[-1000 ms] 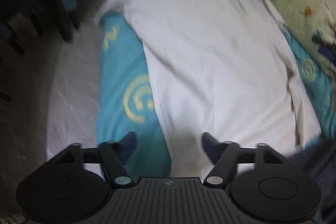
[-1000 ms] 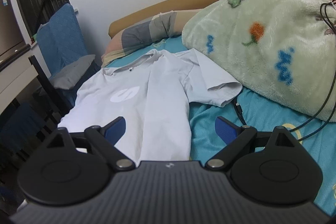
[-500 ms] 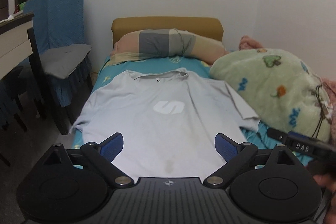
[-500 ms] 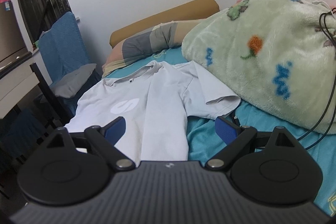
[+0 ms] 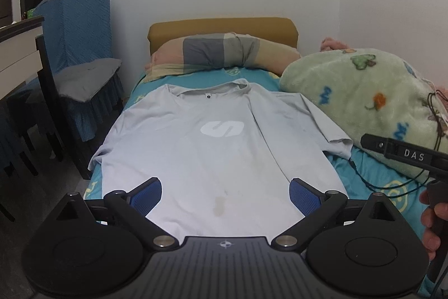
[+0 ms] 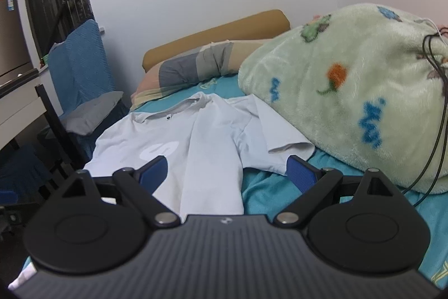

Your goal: Fold clothes

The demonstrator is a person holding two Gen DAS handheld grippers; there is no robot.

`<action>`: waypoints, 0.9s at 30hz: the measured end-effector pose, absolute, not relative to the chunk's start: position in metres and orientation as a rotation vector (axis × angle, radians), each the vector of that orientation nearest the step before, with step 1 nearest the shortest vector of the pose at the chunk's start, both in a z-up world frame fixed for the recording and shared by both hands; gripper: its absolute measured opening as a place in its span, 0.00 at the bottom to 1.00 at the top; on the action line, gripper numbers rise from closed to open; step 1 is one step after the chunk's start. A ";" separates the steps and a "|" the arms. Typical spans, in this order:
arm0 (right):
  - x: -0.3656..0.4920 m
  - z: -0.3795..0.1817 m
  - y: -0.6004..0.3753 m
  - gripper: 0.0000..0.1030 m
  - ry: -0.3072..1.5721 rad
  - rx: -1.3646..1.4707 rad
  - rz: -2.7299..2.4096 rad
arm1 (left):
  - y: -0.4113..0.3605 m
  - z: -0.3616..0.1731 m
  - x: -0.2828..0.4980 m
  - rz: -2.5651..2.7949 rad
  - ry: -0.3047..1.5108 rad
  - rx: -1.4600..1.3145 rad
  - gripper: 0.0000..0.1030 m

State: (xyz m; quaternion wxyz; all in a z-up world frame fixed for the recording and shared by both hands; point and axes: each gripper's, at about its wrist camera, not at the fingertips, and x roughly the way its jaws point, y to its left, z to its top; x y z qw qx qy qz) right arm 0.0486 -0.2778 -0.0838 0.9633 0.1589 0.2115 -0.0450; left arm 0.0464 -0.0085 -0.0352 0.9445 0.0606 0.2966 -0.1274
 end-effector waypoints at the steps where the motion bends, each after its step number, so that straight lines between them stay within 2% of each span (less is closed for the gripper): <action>1: 0.049 -0.085 -0.279 0.91 0.430 0.316 -0.099 | -0.008 -0.033 0.045 -0.252 0.594 0.124 0.96; 10: 0.107 -0.098 -0.304 0.91 0.469 0.170 -0.130 | -0.002 -0.029 0.048 -0.167 0.557 0.113 0.99; 12: 0.132 -0.108 -0.317 0.80 0.500 0.136 -0.148 | 0.001 -0.031 0.055 -0.157 0.554 0.092 0.99; 13: 0.144 -0.113 -0.323 0.79 0.516 0.119 -0.157 | 0.002 -0.031 0.059 -0.154 0.552 0.079 0.99; 16: 0.176 -0.128 -0.332 0.79 0.552 0.028 -0.165 | 0.004 -0.033 0.072 -0.149 0.539 0.039 0.99; 26: 0.229 -0.160 -0.338 0.80 0.662 -0.007 -0.116 | 0.005 -0.060 0.121 -0.158 0.581 -0.029 0.99; 27: 0.234 -0.163 -0.338 0.74 0.673 -0.010 -0.111 | 0.004 -0.061 0.124 -0.157 0.585 -0.029 0.99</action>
